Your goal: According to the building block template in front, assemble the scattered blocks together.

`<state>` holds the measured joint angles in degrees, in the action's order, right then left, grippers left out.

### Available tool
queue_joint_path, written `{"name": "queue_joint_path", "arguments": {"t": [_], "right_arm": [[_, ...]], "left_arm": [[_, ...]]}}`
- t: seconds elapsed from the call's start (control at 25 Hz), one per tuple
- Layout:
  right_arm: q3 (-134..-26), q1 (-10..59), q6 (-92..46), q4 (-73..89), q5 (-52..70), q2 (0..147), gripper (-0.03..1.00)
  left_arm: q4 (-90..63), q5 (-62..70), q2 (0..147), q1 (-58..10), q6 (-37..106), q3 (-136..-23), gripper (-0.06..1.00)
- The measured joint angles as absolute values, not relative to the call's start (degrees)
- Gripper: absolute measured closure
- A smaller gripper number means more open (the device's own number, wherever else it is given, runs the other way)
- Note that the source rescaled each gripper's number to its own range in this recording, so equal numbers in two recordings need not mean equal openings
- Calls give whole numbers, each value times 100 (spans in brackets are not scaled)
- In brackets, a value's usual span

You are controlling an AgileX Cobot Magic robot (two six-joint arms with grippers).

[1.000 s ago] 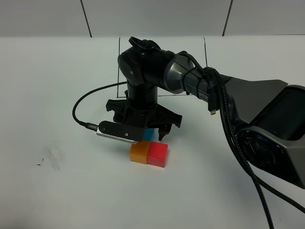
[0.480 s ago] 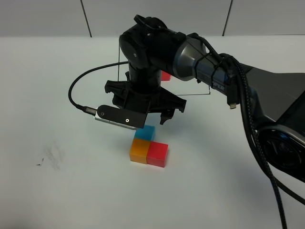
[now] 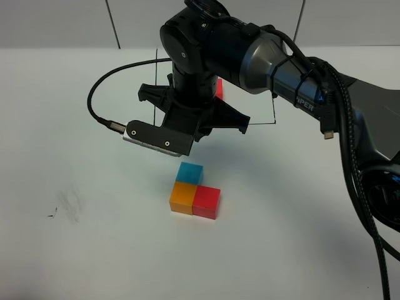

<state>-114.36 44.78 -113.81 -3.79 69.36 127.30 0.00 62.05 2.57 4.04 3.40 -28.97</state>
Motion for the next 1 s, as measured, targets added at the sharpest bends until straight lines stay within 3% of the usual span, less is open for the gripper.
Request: {"name": "queue_joint_path", "arguments": {"t": [0.12,0.32,1.0], "right_arm": [[-11436,4478,-10896,-379,6936,12730,94],[-11436,4478,-9462,-541,6947,12730,96],[-11436,4310,-633,-2019,6954,12725,96]], "left_arm": [[0,6205,257,404,340,-2897,94],[0,6205,257,404,340,-2897,94],[0,6205,257,404,340,-2897,94]]}}
